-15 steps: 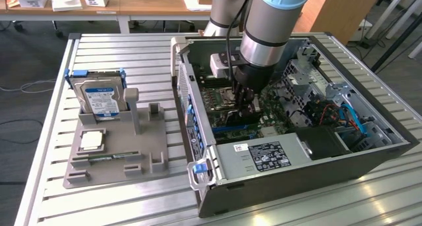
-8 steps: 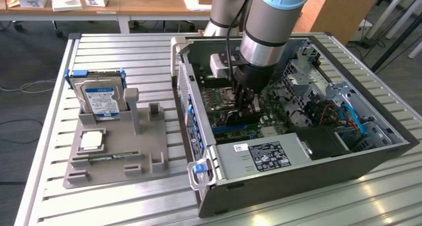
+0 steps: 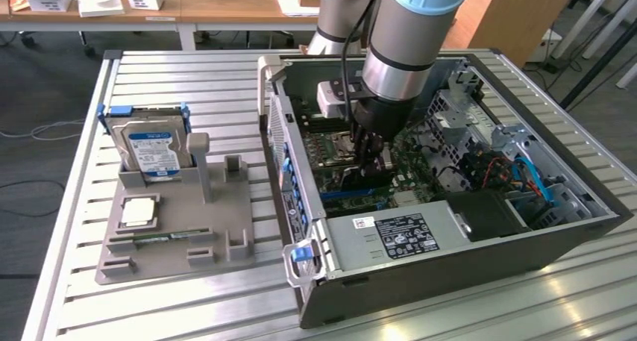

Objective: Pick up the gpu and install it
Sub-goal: 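Insert the gpu into the slot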

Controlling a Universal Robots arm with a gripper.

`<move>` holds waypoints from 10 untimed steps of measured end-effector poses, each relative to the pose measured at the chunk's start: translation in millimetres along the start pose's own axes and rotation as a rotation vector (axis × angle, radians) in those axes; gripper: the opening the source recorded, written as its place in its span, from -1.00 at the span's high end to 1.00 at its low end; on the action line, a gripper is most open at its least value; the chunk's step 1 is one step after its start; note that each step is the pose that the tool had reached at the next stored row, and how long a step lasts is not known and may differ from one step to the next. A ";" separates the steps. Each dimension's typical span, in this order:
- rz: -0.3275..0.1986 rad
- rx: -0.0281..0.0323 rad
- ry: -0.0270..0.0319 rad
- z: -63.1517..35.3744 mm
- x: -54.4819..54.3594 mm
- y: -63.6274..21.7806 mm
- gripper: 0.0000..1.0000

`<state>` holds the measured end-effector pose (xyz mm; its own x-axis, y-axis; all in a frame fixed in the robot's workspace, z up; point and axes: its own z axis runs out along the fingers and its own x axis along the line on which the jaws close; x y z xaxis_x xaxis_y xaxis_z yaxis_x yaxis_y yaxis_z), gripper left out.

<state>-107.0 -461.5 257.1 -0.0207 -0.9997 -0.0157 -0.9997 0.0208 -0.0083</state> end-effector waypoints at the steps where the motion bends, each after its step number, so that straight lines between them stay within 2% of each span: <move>1: 0.000 0.0001 -0.0001 0.2 0.0 0.0 0.45; 10: 0.000 0.0000 0.0000 1.0 0.0 0.2 0.45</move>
<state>-107.3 -461.5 256.1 -0.0207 -0.9997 -0.0156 -0.9997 0.0209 -0.0082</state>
